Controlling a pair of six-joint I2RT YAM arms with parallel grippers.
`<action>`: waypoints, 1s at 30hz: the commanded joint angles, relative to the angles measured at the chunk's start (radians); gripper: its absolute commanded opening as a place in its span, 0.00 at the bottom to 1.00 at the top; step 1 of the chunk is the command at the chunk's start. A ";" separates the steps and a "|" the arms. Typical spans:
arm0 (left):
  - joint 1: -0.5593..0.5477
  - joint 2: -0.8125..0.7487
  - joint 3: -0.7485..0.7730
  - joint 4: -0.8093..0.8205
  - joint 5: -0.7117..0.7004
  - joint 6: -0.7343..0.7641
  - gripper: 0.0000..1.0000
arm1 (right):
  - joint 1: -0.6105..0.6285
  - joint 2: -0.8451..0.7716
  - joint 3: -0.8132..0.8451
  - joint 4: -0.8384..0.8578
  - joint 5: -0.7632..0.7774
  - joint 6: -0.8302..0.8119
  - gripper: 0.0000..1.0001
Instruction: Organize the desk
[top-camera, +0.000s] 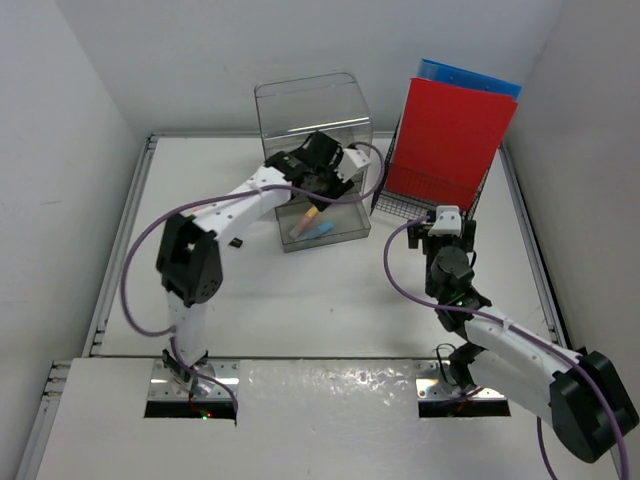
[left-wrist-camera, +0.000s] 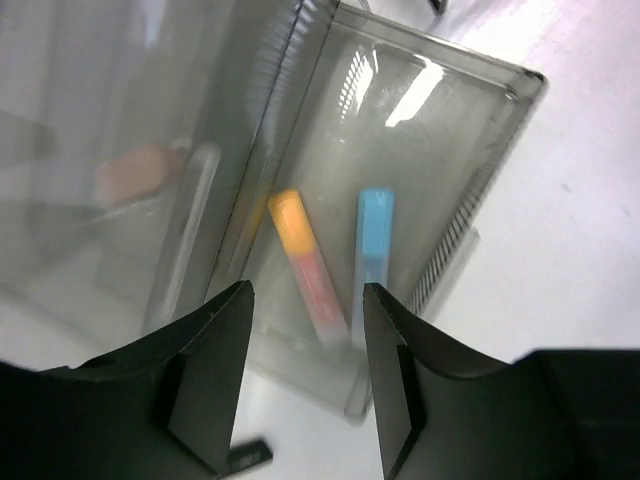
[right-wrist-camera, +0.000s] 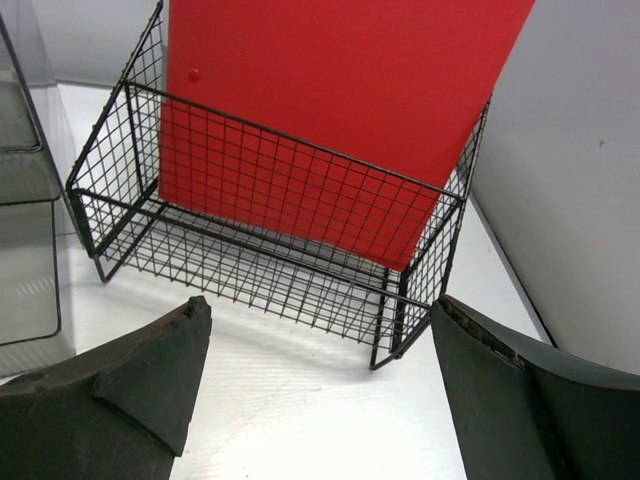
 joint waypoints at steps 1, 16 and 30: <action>0.034 -0.269 -0.053 0.041 0.012 -0.022 0.46 | 0.001 0.007 0.001 0.055 -0.027 0.013 0.87; 0.779 -0.608 -0.476 -0.081 0.280 -0.209 0.51 | 0.001 0.032 0.000 0.070 -0.080 0.052 0.87; 0.872 -0.207 -0.559 0.341 0.224 -0.579 0.87 | 0.001 0.015 -0.007 0.041 -0.099 0.071 0.87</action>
